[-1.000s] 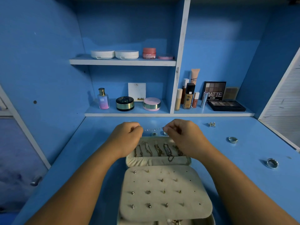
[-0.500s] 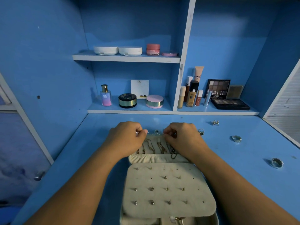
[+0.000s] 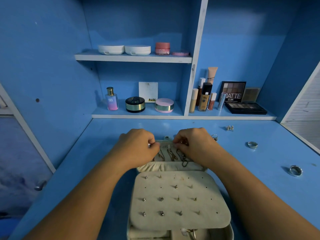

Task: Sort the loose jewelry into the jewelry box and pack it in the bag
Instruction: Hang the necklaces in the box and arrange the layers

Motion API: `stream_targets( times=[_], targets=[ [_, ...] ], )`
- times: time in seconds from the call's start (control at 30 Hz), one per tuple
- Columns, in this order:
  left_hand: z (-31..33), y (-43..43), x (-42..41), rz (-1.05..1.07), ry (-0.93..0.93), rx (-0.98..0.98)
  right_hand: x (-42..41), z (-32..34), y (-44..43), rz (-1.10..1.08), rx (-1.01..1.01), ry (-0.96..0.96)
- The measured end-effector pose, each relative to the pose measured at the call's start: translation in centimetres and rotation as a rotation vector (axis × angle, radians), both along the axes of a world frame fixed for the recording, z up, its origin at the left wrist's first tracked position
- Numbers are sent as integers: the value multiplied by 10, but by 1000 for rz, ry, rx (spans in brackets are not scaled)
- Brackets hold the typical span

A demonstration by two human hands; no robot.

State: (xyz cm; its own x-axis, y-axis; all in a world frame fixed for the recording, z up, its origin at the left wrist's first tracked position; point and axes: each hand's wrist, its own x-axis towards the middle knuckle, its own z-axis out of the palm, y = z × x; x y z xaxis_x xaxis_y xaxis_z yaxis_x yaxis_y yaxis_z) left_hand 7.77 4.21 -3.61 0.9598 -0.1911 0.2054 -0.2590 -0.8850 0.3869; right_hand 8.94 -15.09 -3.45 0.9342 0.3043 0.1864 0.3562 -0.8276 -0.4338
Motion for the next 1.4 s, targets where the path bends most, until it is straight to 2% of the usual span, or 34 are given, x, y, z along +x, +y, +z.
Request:
stream_targets(
  times=[0.23,0.53,0.73,0.83,0.93,1.07,1.27,1.4],
  targets=[
    [7,-1,-6,-175,235,-107,-5,11,-9,15,-84,75],
    [8,1,-5,-267,336,-175,-11,19,-8,12,-159,109],
    [10,10,1,-196,291,-199,-15,20,-10,50,-147,117],
    [6,9,4,-169,181,-206,-17,20,-10,100,-84,146],
    [-1,3,3,-177,115,-119,-19,21,-8,155,-19,162],
    [-4,-6,0,-240,145,-70,-16,19,-7,187,22,169],
    [-6,-4,3,-224,157,-126,-11,17,-9,131,121,170],
    [-7,-4,7,-127,109,-166,-7,13,-12,58,150,119]
  ],
)
